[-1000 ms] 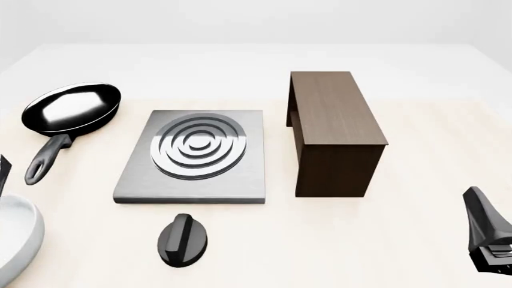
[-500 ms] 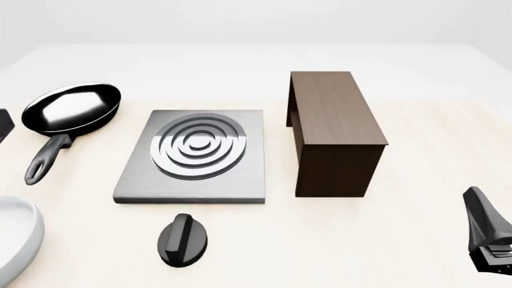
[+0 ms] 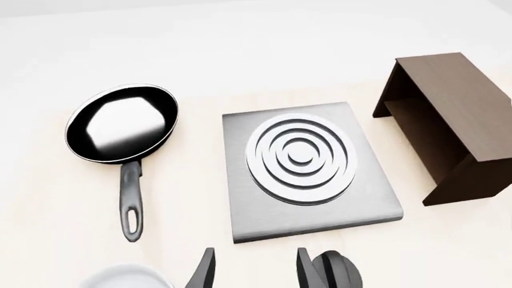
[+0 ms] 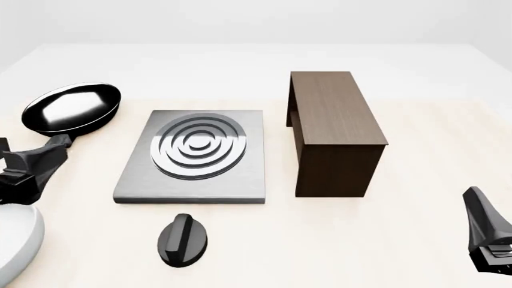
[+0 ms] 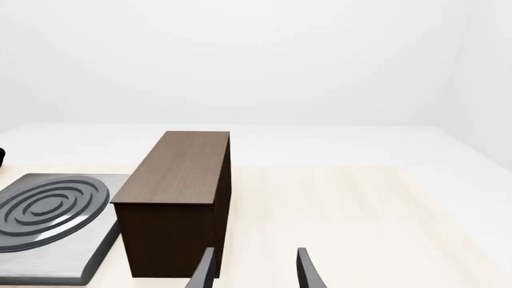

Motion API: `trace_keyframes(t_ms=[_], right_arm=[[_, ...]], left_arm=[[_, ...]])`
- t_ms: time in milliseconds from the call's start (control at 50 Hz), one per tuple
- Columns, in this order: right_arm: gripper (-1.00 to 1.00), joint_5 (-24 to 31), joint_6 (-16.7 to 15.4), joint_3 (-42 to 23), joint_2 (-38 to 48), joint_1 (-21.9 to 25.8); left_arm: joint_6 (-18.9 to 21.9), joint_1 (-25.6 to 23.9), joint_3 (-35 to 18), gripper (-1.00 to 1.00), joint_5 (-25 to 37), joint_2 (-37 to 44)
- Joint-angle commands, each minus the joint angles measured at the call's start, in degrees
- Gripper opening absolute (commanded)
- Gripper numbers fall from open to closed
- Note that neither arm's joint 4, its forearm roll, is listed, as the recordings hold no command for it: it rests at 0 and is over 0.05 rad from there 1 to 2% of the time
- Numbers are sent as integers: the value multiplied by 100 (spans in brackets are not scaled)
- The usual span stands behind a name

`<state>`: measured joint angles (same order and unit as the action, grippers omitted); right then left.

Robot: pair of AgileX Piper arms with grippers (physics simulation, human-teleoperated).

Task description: Turn on the stove.

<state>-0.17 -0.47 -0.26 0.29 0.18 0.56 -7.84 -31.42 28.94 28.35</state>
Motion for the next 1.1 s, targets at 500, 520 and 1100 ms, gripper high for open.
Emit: trace_keyframes(t_ms=[500,520,1100], right_arm=[[100,0,2,0,0,0],[100,0,0,0,0,1],[100,0,0,0,0,1]], left_arm=[[-540,-354,1300,100,-1347,1166],[-699,-482,1387,100,-1498,1354],[-924,-856,2017,100,-2794,2601]])
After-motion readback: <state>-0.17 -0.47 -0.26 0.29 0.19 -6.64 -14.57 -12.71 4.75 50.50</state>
